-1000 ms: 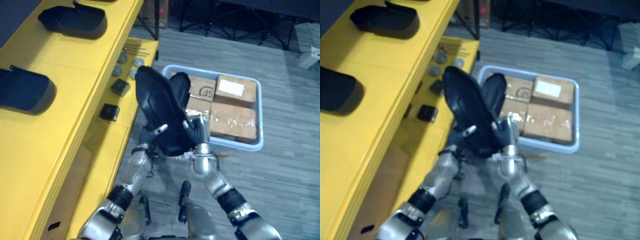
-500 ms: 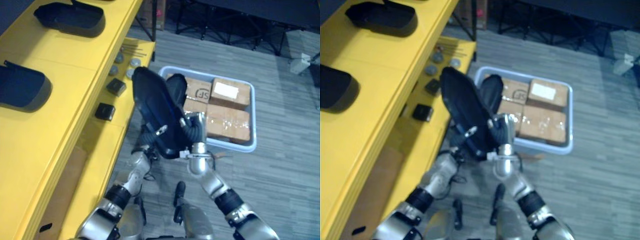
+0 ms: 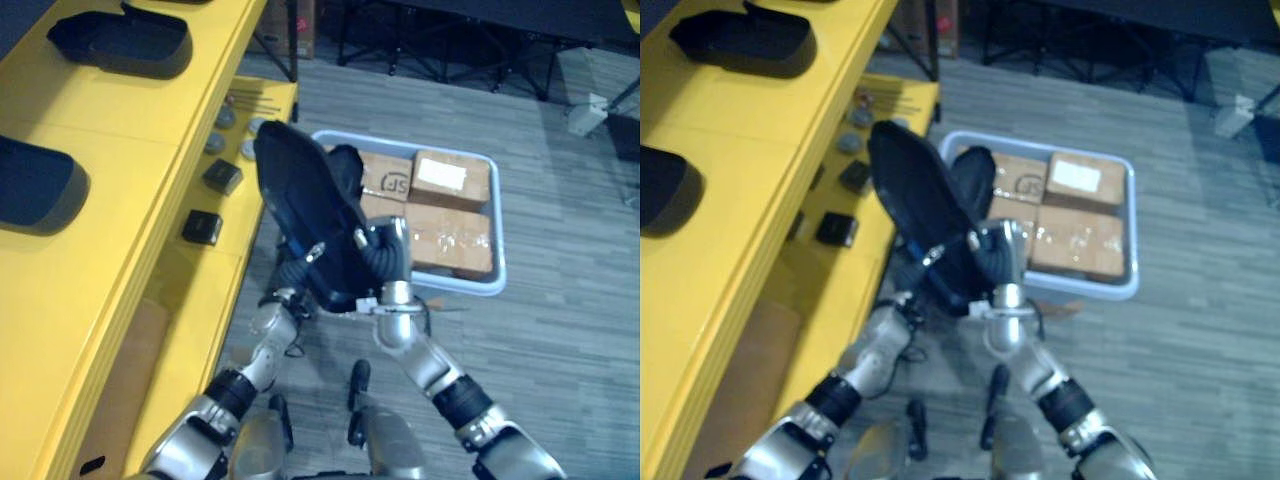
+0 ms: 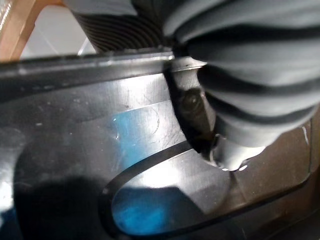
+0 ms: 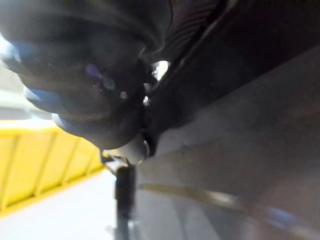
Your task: Walk over and take plastic housings, then place them on the shelf
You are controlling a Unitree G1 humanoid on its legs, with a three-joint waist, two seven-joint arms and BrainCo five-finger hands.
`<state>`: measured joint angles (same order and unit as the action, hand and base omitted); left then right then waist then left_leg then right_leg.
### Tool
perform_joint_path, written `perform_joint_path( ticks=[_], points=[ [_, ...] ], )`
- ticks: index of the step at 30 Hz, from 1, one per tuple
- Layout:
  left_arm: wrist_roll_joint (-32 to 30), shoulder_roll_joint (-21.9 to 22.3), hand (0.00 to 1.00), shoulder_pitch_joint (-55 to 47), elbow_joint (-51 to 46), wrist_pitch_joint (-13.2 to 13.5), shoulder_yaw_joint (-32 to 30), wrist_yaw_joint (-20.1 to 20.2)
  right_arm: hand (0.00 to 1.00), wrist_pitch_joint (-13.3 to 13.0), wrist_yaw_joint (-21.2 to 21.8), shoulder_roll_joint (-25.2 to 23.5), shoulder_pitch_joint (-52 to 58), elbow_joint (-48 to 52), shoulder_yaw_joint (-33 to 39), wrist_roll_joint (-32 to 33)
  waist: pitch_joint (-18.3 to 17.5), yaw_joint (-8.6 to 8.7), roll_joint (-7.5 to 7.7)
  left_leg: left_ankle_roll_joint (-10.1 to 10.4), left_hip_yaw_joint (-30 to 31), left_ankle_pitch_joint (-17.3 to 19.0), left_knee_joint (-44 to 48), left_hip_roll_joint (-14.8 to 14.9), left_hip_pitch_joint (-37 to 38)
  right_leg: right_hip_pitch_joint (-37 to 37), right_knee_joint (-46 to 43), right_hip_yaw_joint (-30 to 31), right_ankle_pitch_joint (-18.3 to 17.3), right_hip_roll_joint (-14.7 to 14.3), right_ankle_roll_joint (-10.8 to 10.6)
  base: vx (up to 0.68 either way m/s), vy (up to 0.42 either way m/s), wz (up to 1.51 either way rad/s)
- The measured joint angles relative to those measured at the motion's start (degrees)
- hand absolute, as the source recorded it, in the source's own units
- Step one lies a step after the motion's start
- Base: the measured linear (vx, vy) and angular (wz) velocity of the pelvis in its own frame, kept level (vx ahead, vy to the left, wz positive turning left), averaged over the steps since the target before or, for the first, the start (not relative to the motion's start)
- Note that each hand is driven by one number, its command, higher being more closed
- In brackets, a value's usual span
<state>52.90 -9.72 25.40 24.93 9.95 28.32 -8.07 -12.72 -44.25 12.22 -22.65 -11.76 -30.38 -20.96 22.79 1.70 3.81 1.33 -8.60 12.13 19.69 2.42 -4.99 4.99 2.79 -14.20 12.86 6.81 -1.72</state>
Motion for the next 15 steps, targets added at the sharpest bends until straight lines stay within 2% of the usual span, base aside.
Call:
perform_joint_path(
  ticks=[3,5,7,10,13,15],
  points=[
    [-2.0,-0.1,1.0,-1.0,0.0,-0.1,-0.4,-1.1,0.0,0.0,6.4,2.7,1.6,0.0,0.3,3.6,0.0,0.29,0.0,0.0,0.0,0.0,-0.1,0.0,0.0,-0.1,0.1,0.0,0.0,0.0,0.0,-0.04,0.03,0.0],
    [-8.0,-1.0,1.0,-1.7,0.0,-0.2,-0.5,-2.3,0.0,-0.2,12.8,4.6,4.0,0.2,1.9,7.6,0.0,0.33,0.0,0.0,0.0,0.0,-0.2,0.1,0.1,-0.2,0.4,0.0,0.0,-0.1,0.0,0.0,0.0,0.0],
    [-13.3,-1.2,1.0,-2.5,-1.1,-0.7,-0.7,-3.0,0.0,-1.3,16.6,5.5,7.6,0.9,4.3,8.8,0.0,0.32,0.01,0.1,0.0,0.2,-0.2,0.3,0.1,-0.3,0.6,0.0,0.0,-0.3,0.0,-0.01,0.015,-0.01],
    [-20.1,-1.2,1.0,-5.1,-7.2,-1.6,-0.8,-3.7,0.0,-3.7,21.6,6.6,14.6,6.9,9.2,10.0,-0.1,0.33,0.04,0.3,-0.3,1.0,-0.1,0.8,1.3,-1.4,0.8,0.2,0.0,-0.9,0.0,0.01,0.03,-0.07],
    [-27.2,-0.6,1.0,-5.5,-14.9,-1.6,-1.4,-5.9,0.0,-7.2,27.1,8.3,18.8,13.4,15.1,13.9,-0.4,0.45,0.31,0.3,-1.5,1.7,0.0,1.3,2.7,-2.2,0.8,1.1,-0.1,-1.4,0.0,0.0,0.046,-0.2],
    [-33.4,2.2,1.0,-5.3,-17.8,0.2,-3.7,-8.7,0.0,-10.2,30.3,8.3,20.3,17.1,21.2,17.4,-1.9,0.78,0.31,0.2,-2.1,2.1,0.1,1.4,3.0,-2.2,0.9,1.7,-0.2,-1.8,-0.1,-0.02,0.037,-0.17]
  ],
)
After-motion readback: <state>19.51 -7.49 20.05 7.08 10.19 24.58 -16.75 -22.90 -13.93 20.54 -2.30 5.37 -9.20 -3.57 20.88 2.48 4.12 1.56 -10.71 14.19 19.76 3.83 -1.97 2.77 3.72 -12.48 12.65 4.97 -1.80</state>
